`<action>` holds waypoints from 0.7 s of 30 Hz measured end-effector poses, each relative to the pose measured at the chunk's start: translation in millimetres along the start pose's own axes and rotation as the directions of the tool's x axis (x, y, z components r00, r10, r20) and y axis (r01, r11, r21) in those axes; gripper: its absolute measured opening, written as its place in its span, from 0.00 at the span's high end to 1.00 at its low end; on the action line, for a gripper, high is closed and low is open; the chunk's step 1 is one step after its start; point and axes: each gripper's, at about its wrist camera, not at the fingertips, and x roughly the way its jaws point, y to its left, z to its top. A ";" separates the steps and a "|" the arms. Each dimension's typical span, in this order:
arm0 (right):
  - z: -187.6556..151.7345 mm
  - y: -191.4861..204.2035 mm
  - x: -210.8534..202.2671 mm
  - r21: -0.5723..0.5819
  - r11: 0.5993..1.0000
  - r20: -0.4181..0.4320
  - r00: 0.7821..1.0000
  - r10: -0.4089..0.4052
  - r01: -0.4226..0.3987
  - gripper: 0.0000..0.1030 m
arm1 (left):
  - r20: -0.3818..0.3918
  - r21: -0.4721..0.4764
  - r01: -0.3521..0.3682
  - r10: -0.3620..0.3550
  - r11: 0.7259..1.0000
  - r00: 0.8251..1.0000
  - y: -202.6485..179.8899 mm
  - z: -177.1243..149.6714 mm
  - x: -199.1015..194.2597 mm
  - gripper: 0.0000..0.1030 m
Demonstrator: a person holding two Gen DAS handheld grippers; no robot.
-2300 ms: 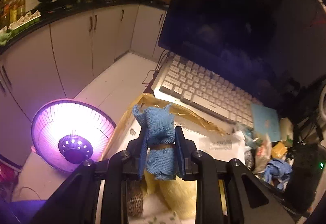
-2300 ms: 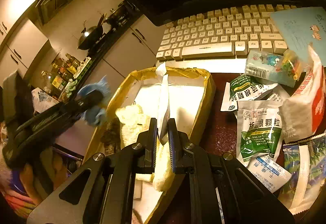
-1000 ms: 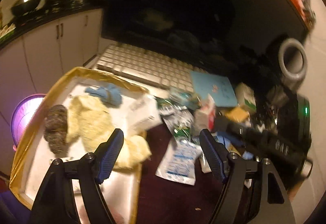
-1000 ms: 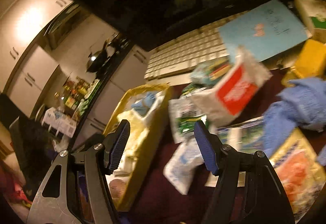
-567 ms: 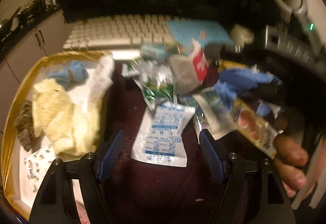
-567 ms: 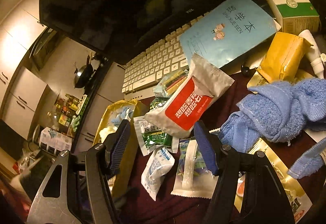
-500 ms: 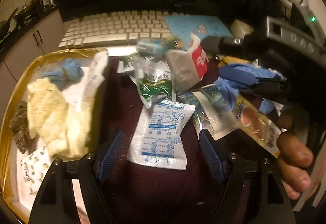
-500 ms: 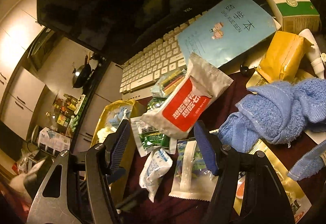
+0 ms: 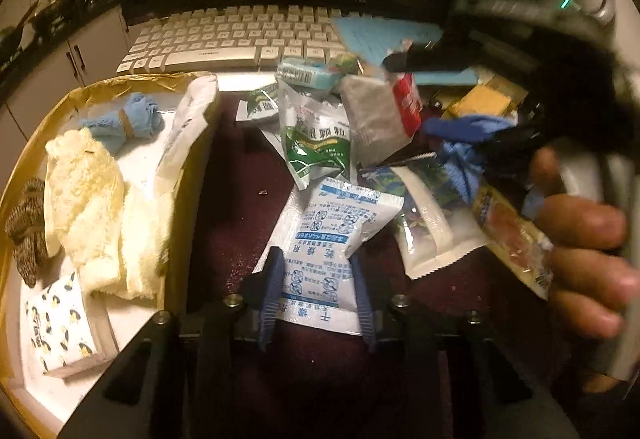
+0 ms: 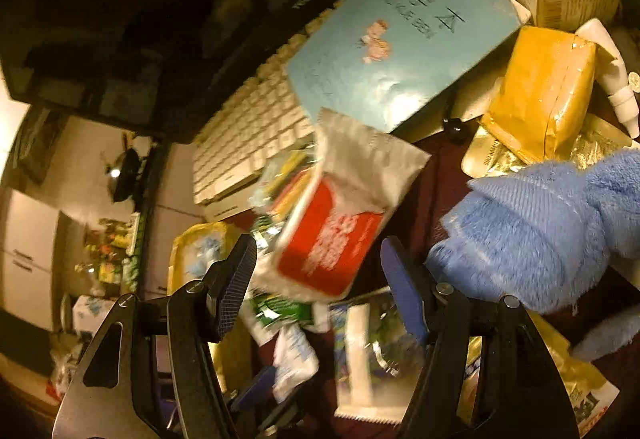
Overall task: Organize soft objects
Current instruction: 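Carry both packets to the tray and release them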
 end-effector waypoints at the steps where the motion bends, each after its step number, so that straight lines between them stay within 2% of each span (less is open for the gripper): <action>1: -0.7 -3.3 3.1 0.005 1.000 -0.010 1.000 0.009 -0.009 0.36 | 0.007 -0.012 0.015 -0.015 1.000 1.000 2.5 -0.6 -2.2 0.74; 3: -2.2 -7.1 6.3 0.011 1.000 -0.007 1.000 0.016 -0.016 0.36 | 0.019 -0.026 0.032 -0.031 0.999 0.999 5.7 -2.2 -5.8 0.76; 6: -1.9 -1.8 6.4 -0.028 1.000 0.005 1.000 0.007 -0.007 0.44 | 0.030 -0.043 0.043 -0.041 0.998 0.999 4.3 -2.5 -6.8 0.78; 11: -7.7 7.9 1.6 -0.073 0.997 0.027 1.000 0.010 -0.008 0.51 | 0.028 -0.049 0.048 -0.046 0.998 0.999 5.1 -4.6 -9.0 0.76; 17: -17.7 14.3 -23.6 -0.124 0.989 0.104 0.990 0.096 -0.083 0.53 | 0.013 -0.022 0.029 -0.029 0.999 1.000 4.0 -2.3 -0.6 0.69; 21: -24.8 19.8 -38.2 -0.181 0.977 0.151 0.979 0.138 -0.110 0.53 | 0.037 0.018 -0.010 0.009 1.000 0.999 -5.6 -2.8 -3.7 0.79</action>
